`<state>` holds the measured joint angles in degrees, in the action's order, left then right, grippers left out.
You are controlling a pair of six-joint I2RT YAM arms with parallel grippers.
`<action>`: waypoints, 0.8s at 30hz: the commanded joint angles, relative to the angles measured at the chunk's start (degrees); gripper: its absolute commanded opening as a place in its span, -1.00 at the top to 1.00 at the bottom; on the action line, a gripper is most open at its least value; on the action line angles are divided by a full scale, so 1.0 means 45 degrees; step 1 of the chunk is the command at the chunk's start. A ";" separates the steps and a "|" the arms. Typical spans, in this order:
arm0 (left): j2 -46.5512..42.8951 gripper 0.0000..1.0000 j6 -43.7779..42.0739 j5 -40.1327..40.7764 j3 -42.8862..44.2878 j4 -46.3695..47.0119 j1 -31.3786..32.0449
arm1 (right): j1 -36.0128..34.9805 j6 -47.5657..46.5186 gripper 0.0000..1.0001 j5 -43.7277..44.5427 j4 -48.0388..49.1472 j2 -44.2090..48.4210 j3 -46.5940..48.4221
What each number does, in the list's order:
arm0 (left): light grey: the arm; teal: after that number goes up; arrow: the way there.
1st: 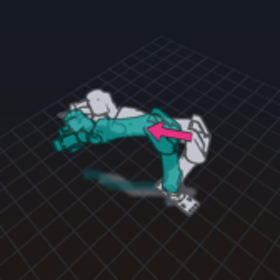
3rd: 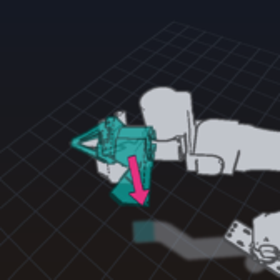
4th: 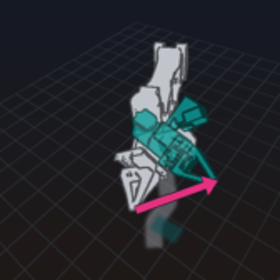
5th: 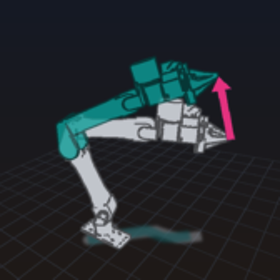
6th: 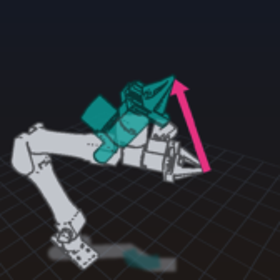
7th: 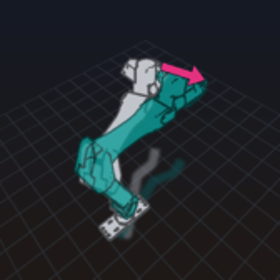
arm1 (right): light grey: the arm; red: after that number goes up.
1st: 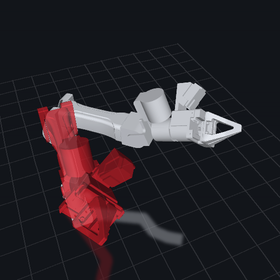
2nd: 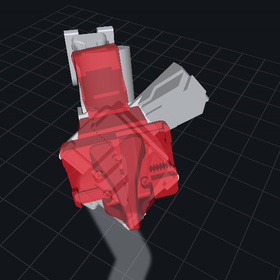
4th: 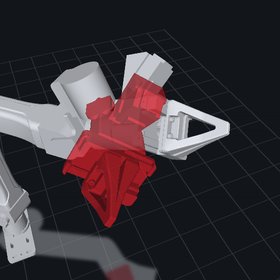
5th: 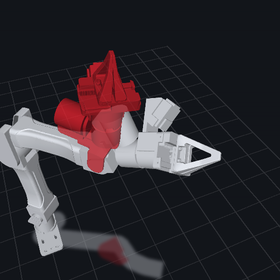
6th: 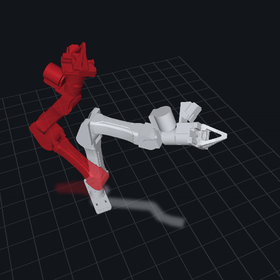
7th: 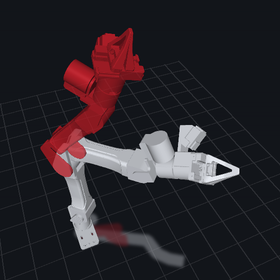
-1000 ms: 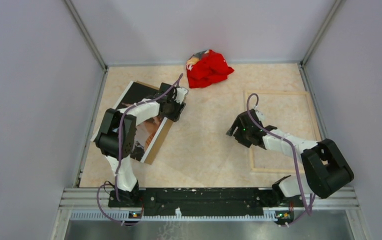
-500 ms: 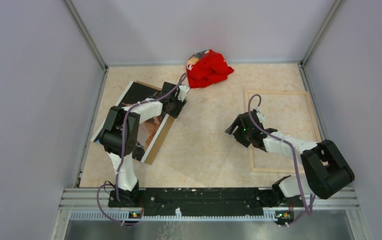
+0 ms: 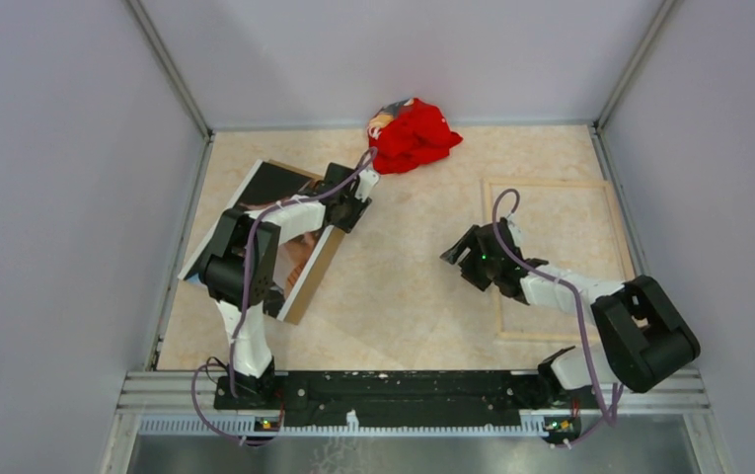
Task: Put the photo into the frame
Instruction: Pick up the photo frame item at the center of the board.
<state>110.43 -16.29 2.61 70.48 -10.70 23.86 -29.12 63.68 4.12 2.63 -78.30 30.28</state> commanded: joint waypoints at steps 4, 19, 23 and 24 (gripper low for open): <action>0.0576 -0.01 0.0026 -0.1067 -0.0041 -0.1420 0.0127 | -0.0125 0.1025 -0.45 -0.1519 0.1167 -0.1701 -0.0494; 0.0870 0.06 0.0047 -0.1628 0.0243 -0.1938 -0.0007 | -0.0110 0.2663 -0.46 -0.2156 0.4200 -0.2315 -0.1265; 0.0821 0.08 0.0147 -0.1898 0.0327 -0.2155 -0.0091 | -0.0081 0.3315 -0.46 -0.2279 0.5788 -0.2435 -0.1854; 0.0812 0.08 0.0195 -0.2045 0.0365 -0.2242 -0.0087 | -0.0062 0.3472 -0.47 -0.2324 0.6269 -0.2493 -0.2014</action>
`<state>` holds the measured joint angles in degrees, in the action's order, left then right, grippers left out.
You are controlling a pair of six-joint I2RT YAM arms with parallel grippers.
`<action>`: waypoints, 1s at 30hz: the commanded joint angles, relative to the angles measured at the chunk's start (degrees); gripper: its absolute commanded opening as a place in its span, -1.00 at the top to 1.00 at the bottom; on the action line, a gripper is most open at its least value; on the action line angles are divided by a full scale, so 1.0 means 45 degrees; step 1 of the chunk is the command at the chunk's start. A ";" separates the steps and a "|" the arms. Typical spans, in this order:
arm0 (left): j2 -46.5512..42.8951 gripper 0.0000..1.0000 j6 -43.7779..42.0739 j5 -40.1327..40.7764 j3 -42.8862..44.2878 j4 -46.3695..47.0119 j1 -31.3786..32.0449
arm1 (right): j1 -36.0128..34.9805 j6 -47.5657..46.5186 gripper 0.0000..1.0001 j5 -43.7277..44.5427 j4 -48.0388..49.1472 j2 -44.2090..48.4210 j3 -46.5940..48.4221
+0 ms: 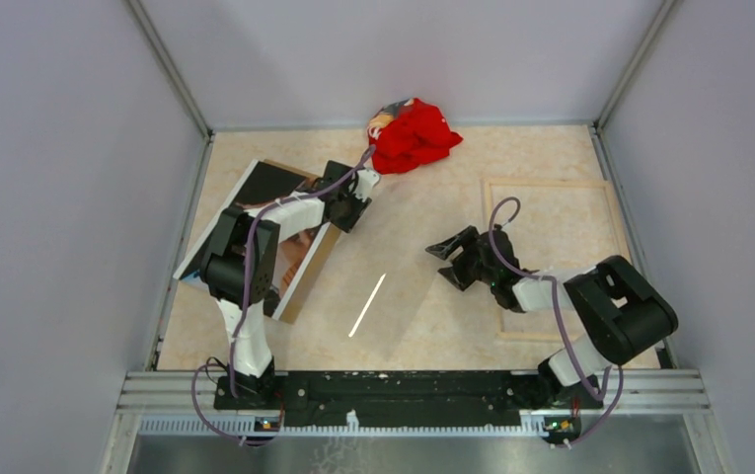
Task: Put the photo into the frame
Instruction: Pick up the photo frame item at the center of the board.
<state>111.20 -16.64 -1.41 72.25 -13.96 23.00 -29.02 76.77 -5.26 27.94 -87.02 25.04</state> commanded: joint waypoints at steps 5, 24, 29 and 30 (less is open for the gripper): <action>0.0640 0.09 0.0711 -0.2242 0.0229 -0.2073 0.0149 | -0.0026 0.1081 -0.48 -0.0779 0.2889 -0.1181 -0.1103; 0.1540 0.09 0.1456 -0.3210 0.1461 -0.2749 0.1818 | 0.0600 -0.0708 -0.49 0.0362 -0.1440 0.3648 -0.0231; 0.1977 0.10 0.1634 -0.3358 0.1845 -0.2907 0.2120 | 0.0883 -0.1030 -0.50 0.0137 -0.2169 0.4262 -0.0218; 0.1987 0.10 0.1646 -0.3371 0.1837 -0.2896 0.2137 | 0.0947 -0.1109 -0.50 0.0060 -0.2309 0.4331 -0.0252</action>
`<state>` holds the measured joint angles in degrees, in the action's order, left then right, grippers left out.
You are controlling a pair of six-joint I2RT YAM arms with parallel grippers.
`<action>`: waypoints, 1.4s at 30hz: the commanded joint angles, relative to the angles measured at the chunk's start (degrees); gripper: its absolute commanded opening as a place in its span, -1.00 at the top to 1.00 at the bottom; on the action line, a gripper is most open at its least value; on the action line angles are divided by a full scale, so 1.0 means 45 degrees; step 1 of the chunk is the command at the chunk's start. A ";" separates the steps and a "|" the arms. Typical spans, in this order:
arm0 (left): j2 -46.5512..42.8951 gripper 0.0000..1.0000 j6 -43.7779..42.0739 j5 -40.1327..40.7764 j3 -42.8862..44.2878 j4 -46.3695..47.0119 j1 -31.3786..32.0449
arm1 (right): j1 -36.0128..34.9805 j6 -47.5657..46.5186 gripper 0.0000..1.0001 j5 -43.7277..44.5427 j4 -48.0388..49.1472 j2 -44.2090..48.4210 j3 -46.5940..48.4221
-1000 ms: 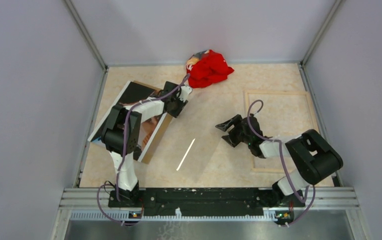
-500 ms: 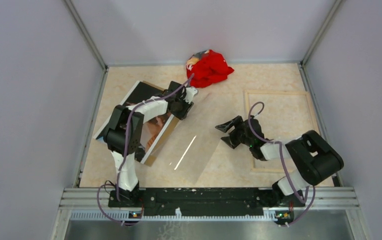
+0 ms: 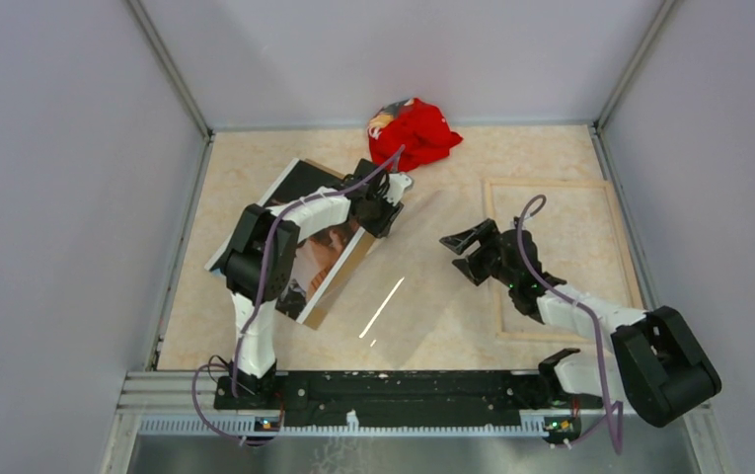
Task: Put the photo into the frame
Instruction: Pick up the photo frame item at the center of the board.
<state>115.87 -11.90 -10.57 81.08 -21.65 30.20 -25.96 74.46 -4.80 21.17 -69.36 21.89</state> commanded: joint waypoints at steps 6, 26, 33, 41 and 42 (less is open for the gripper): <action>0.0899 0.10 0.0567 -0.1338 -0.0193 -0.1212 0.0522 | 0.0297 -0.0838 -0.50 -0.0146 -0.1406 0.1024 0.0148; 0.0694 0.12 0.0477 -0.1411 -0.0420 -0.1310 0.0532 | -0.5804 -0.5039 -0.66 0.4425 -0.9998 0.4160 0.2455; 0.0678 0.12 0.0407 -0.1341 -0.0380 -0.1387 0.0520 | -1.1597 -0.6011 -0.69 1.0269 -1.3059 0.1994 0.5649; 0.0690 0.13 0.0358 -0.1329 -0.0291 -0.1526 0.0511 | -1.4885 -0.7601 -0.73 1.3223 -1.4972 -0.4241 1.0223; 0.0695 0.12 0.0359 -0.1348 -0.0252 -0.1593 0.0501 | -1.4997 -0.8164 -0.73 1.3208 -1.4540 -0.4653 1.0483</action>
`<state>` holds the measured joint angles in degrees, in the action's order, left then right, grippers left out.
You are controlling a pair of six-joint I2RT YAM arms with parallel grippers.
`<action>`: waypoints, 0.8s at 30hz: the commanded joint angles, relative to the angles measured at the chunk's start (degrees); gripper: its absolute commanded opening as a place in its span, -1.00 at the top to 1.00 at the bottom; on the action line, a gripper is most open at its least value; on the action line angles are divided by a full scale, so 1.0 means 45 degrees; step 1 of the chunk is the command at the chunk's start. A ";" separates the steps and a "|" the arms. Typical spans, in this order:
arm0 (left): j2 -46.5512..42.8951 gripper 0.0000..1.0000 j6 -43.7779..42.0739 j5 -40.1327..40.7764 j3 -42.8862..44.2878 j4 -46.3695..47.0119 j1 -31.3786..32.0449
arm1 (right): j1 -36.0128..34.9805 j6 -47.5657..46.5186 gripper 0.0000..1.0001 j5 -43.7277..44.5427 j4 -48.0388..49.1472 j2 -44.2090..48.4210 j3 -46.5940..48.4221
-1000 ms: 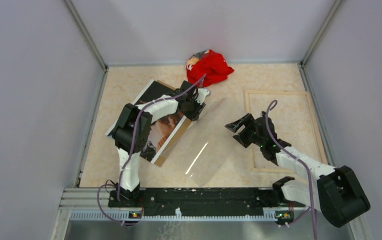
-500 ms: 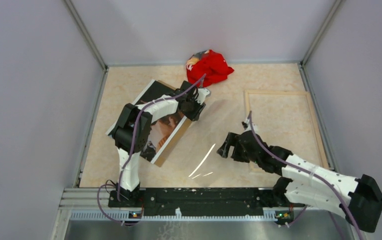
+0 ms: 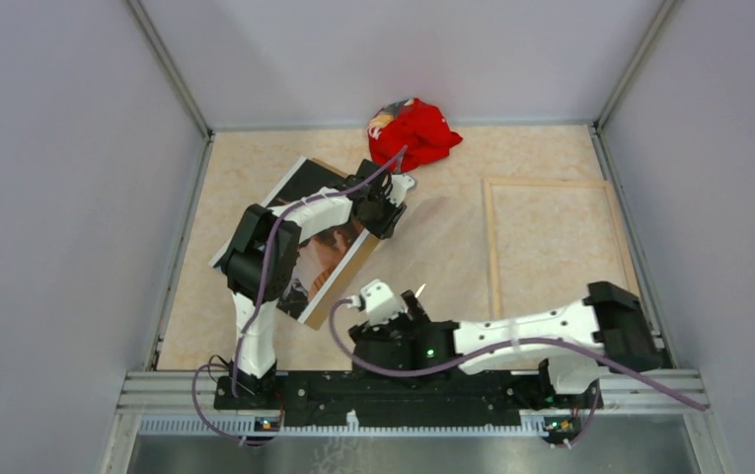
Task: Put the photo into the frame
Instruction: Pick up the photo frame item at the center of the board.
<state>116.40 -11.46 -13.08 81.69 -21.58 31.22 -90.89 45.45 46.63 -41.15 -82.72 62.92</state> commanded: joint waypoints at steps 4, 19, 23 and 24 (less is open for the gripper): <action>0.0701 0.12 0.0204 -0.0812 -0.0171 -0.1844 0.0220 | -0.0662 -0.3293 -0.70 0.1405 -0.0138 -0.2941 0.2388; 0.1074 0.13 0.0174 -0.1110 0.0062 -0.2154 0.0201 | -0.1305 -0.3467 -0.54 0.1434 -0.2207 -0.6885 0.5120; 0.1107 0.12 0.0045 -0.1163 0.0232 -0.2291 0.0191 | -0.1302 -0.3338 -0.40 0.2218 -0.3150 -0.7619 0.5726; 0.1114 0.13 0.0006 -0.1174 0.0248 -0.2313 0.0191 | -0.1308 -0.3327 -0.37 0.2423 -0.3473 -0.7820 0.5892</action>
<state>117.32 -11.70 -14.39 83.77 -24.64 31.18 -96.27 29.21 51.96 -50.37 -115.87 84.66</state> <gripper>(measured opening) 0.440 0.708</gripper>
